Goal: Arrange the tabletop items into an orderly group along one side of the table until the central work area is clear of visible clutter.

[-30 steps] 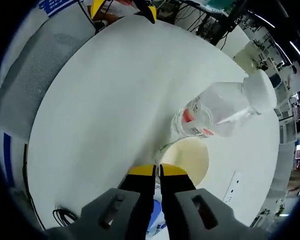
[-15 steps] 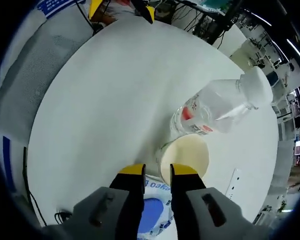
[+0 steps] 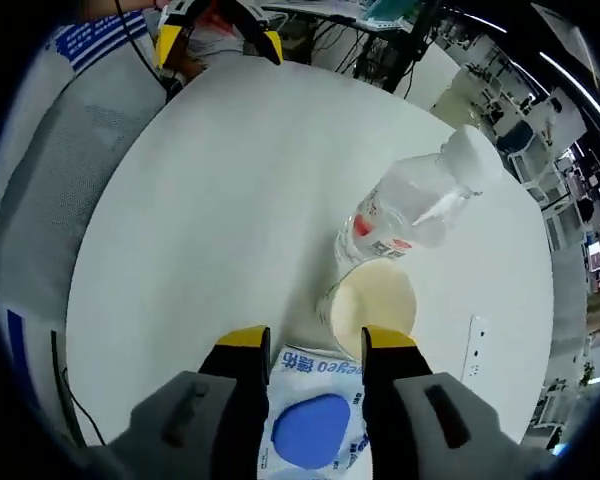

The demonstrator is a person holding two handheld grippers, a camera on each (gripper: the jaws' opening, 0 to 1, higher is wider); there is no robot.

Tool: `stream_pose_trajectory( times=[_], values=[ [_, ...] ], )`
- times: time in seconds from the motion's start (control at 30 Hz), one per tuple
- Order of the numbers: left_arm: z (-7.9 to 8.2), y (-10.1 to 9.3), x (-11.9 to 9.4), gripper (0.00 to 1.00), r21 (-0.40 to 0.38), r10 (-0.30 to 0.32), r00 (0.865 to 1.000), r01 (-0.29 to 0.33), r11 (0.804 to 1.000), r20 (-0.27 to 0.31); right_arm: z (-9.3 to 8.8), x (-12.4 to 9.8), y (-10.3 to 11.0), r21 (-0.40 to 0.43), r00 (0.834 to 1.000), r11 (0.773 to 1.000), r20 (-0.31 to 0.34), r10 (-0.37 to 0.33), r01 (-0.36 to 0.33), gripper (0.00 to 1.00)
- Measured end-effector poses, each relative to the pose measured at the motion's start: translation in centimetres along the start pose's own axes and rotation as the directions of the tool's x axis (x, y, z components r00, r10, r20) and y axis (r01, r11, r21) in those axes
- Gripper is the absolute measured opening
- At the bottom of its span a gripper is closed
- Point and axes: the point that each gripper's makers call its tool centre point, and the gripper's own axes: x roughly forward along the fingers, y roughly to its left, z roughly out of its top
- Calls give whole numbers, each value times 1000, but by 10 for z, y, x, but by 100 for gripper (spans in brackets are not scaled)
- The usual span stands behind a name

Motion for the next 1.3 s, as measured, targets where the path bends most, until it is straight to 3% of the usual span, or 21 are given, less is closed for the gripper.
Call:
stream_pose_trajectory(
  times=[0.4,0.67,1.23,1.3],
  values=[
    [13,-15,2,81,48,-26,1000,27,998,-12,-8,-22,18,166,996,985,71,-52,40,43],
    [20,-29,6,81,83,-49,998,52,995,-28,-15,-44,32,286,986,956,123,-109,70,47],
    [34,-65,23,83,158,-98,993,108,982,-70,-59,-101,65,495,949,852,150,-277,170,51],
    [36,-71,25,84,165,-104,992,115,980,-72,-67,-110,72,532,940,826,151,-307,184,51]
  ],
)
